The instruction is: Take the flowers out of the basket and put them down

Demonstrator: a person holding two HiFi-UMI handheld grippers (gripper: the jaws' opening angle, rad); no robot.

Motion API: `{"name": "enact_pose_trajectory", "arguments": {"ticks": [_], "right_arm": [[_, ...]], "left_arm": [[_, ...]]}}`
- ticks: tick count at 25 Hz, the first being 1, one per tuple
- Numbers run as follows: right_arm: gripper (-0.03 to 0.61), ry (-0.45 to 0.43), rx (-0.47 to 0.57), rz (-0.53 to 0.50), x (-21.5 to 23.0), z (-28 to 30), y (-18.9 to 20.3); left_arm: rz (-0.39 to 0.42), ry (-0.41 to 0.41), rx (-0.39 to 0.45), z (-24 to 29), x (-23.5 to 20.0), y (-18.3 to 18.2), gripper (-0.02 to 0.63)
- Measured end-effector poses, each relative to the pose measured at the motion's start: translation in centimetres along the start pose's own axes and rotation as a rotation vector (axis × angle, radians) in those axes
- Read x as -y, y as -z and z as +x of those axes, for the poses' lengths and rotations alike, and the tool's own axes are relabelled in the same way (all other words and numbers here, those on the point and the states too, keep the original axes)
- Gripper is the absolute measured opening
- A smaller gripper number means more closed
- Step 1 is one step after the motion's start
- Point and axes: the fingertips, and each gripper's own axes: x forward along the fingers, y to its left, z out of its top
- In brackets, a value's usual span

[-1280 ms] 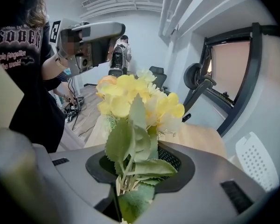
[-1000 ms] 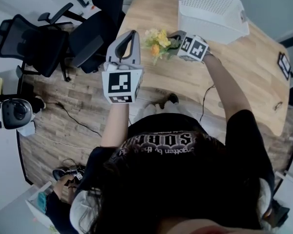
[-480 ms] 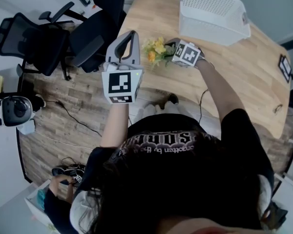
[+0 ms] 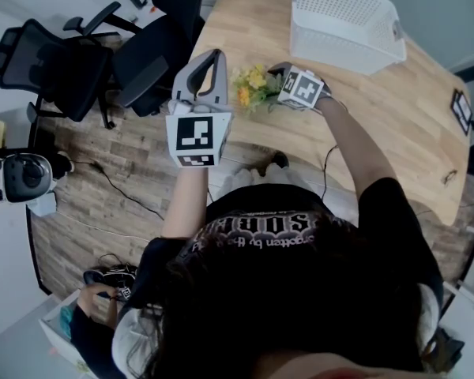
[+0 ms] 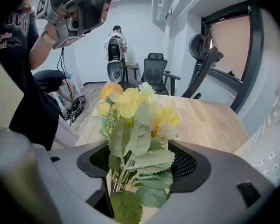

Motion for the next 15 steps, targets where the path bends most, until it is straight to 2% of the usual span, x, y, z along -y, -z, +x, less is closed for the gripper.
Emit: {"name": "enact_pose_trajectory", "arguments": {"ticks": [8,15], "right_arm": [[0.347,0.044,-0.087,-0.054,0.4,-0.7,1.7],[0.347,0.047,-0.092,-0.055,0.2,-1.4,2.6]], "left_arm": [[-0.003,0.004,0.006,0.2,0.4,0.0,0.000],[-0.005,0.011,0.006,0.3,0.7,0.0,0.000]]}}
